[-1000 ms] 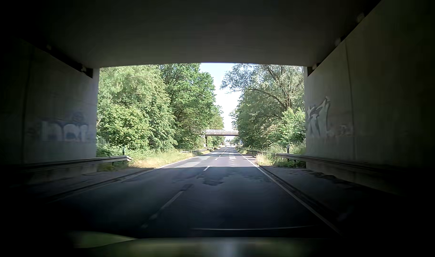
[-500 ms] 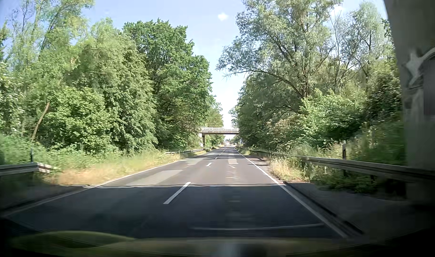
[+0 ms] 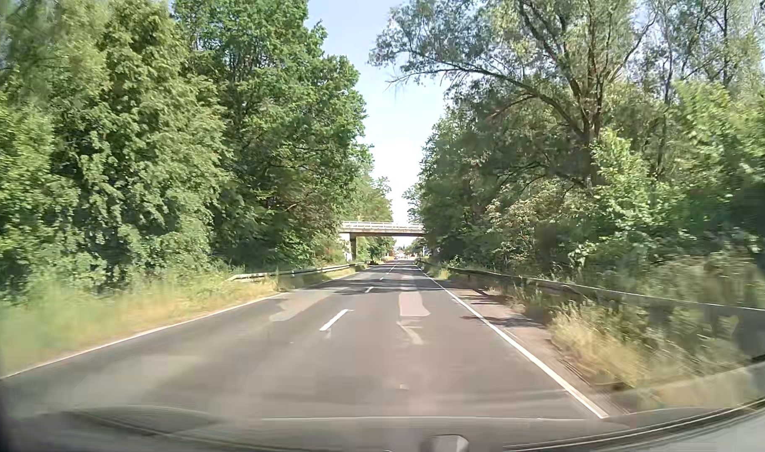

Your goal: Follow the waypoints while adhering to traffic rules and regulations

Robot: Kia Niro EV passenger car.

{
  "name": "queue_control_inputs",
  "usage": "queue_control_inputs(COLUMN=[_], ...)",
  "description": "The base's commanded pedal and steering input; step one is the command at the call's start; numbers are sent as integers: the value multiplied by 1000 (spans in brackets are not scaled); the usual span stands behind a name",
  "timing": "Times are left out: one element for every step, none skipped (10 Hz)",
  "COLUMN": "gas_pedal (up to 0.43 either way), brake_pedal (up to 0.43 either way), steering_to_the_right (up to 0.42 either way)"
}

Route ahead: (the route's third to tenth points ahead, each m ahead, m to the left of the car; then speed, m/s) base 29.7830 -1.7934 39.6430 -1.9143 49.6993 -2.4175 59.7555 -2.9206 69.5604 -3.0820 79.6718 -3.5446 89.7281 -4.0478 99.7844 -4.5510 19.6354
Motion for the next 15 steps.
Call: queue_control_inputs(gas_pedal=[8,8,20,20,20,20,20,20,20,20,20,20,20,20,20], brake_pedal=[30,30,30,30,30,30,30,30,30,30,30,30,30,30,30], steering_to_the_right=[0,0,0,0,0,0,0,0,0,0,0,0,1,0,0])
